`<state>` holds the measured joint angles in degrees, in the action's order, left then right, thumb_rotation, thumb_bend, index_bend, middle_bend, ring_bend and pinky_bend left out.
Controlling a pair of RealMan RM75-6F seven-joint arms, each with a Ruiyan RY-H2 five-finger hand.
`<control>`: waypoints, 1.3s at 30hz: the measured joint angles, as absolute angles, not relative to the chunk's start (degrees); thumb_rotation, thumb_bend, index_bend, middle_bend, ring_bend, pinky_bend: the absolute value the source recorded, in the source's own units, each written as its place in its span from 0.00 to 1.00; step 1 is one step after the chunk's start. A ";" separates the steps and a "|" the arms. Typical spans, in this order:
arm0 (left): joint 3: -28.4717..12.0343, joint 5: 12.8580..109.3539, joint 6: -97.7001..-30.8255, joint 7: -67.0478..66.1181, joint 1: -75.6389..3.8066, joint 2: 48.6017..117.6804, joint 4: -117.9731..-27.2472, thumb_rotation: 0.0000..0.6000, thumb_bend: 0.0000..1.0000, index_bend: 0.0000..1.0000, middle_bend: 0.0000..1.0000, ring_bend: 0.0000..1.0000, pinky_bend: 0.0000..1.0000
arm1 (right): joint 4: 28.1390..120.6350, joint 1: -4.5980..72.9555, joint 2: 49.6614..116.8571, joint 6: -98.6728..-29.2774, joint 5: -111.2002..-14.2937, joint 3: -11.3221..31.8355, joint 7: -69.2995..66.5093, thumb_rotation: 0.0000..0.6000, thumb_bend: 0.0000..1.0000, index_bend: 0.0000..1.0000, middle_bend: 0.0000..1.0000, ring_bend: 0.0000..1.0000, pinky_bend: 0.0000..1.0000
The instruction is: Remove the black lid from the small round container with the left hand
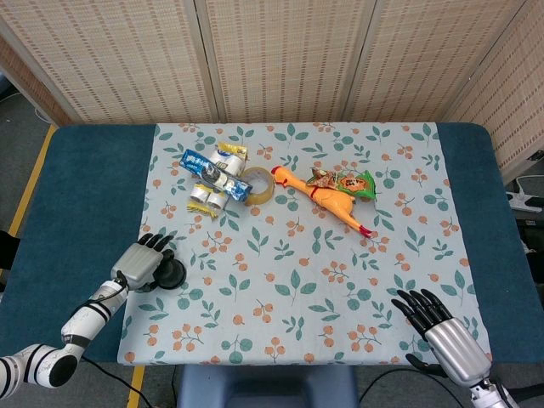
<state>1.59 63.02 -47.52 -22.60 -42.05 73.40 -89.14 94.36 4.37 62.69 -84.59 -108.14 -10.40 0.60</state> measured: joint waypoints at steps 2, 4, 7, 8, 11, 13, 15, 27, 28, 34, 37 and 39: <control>1.44 64.40 -48.24 -21.51 -41.69 73.57 -88.96 1.00 0.34 0.55 0.00 0.00 0.09 | 94.37 4.41 62.71 -84.46 -108.12 -10.42 0.65 1.00 0.13 0.00 0.00 0.00 0.00; 1.25 65.61 -48.94 -20.35 -41.32 73.67 -88.83 1.00 0.34 0.56 0.00 0.00 0.09 | 94.39 4.42 62.70 -84.40 -108.04 -10.41 0.66 1.00 0.13 0.00 0.00 0.00 0.00; 0.95 67.39 -49.52 -17.89 -40.84 73.43 -88.88 1.00 0.34 0.57 0.00 0.00 0.10 | 94.44 4.43 62.68 -84.36 -107.96 -10.38 0.67 1.00 0.13 0.00 0.00 0.00 0.00; 0.81 67.88 -49.64 -16.79 -40.68 73.18 -88.96 1.00 0.35 0.58 0.00 0.00 0.10 | 94.44 4.45 62.68 -84.29 -107.96 -10.40 0.69 1.00 0.13 0.00 0.00 0.00 0.00; 0.37 69.64 -50.17 -14.44 -40.25 72.50 -89.13 1.00 0.34 0.59 0.00 0.00 0.11 | 94.49 4.50 62.69 -84.10 -107.96 -10.46 0.76 1.00 0.13 0.00 0.00 0.00 0.00; 0.17 70.58 -50.47 -13.30 -39.99 72.22 -89.12 1.00 0.35 0.59 0.00 0.00 0.11 | 94.52 4.49 62.67 -84.14 -107.95 -10.46 0.76 1.00 0.13 0.00 0.00 0.00 0.00; -0.06 71.31 -50.75 -12.16 -39.73 72.08 -88.92 1.00 0.35 0.60 0.00 0.00 0.11 | 94.55 4.47 62.63 -84.22 -107.94 -10.45 0.73 1.00 0.13 0.00 0.00 0.00 0.00; -2.37 71.10 -51.40 -5.64 -38.38 68.51 -86.91 1.00 0.35 0.60 0.01 0.00 0.13 | 94.56 4.57 62.70 -83.94 -107.72 -10.33 0.89 1.00 0.13 0.00 0.00 0.00 0.00; -2.33 70.42 -50.93 -6.03 -38.38 68.54 -86.20 1.00 0.35 0.60 0.01 0.00 0.13 | 94.56 4.55 62.73 -83.96 -107.75 -10.35 0.96 1.00 0.13 0.00 0.00 0.00 0.00; -1.58 63.33 -45.03 -8.79 -38.51 70.28 -79.65 1.00 0.36 0.47 0.01 0.00 0.12 | 94.70 4.20 62.91 -84.41 -108.03 -10.47 1.50 1.00 0.13 0.00 0.00 0.00 0.00; -0.96 61.63 -42.77 -9.92 -38.54 71.65 -76.95 1.00 0.35 0.20 0.00 0.00 0.12 | 94.73 4.09 63.08 -84.48 -108.09 -10.47 1.89 1.00 0.13 0.00 0.00 0.00 0.00; -0.84 61.45 -42.18 -9.97 -38.52 71.93 -76.78 1.00 0.35 0.03 0.00 0.00 0.13 | 94.73 4.08 63.20 -84.35 -107.94 -10.41 2.08 1.00 0.13 0.00 0.00 0.00 0.00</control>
<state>-0.84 61.45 -42.18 -9.97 -38.52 71.93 -76.78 94.73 4.08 63.20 -84.35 -107.94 -10.41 2.08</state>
